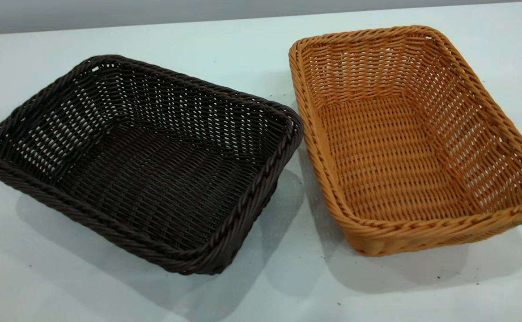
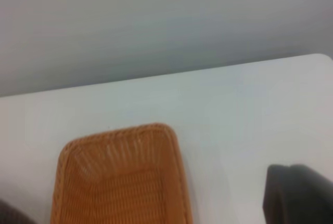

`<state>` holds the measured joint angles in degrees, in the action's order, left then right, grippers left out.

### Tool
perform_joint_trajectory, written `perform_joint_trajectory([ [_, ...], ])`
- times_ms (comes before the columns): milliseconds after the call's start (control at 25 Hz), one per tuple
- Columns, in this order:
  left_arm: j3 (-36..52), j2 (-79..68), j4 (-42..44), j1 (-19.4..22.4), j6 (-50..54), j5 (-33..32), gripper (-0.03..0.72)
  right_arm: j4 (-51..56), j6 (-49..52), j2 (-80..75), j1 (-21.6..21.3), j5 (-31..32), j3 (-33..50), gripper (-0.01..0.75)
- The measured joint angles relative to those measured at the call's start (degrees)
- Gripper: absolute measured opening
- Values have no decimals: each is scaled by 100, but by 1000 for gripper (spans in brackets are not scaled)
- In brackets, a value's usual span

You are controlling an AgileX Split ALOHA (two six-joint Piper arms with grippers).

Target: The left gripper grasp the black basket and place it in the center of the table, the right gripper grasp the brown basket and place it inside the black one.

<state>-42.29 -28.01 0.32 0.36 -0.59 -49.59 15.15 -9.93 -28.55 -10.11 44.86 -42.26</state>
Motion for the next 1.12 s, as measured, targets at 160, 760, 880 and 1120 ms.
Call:
perform_joint_trajectory([
  [160, -400, -817, 0, 0, -229, 184, -1, -1, -57, -785, 0, -467, -114, -1],
  [760, -560, -1569, -32, 0, -265, 621, 4, -36, -57, -1122, 0, -569, -104, 46],
  [880, -560, -1569, 47, 0, -270, 600, 56, -36, -45, -1122, 0, -569, -104, 124],
  [1120, -560, -1569, 152, 0, -265, 585, 299, -31, -45, -1122, 0, -575, -104, 353],
])
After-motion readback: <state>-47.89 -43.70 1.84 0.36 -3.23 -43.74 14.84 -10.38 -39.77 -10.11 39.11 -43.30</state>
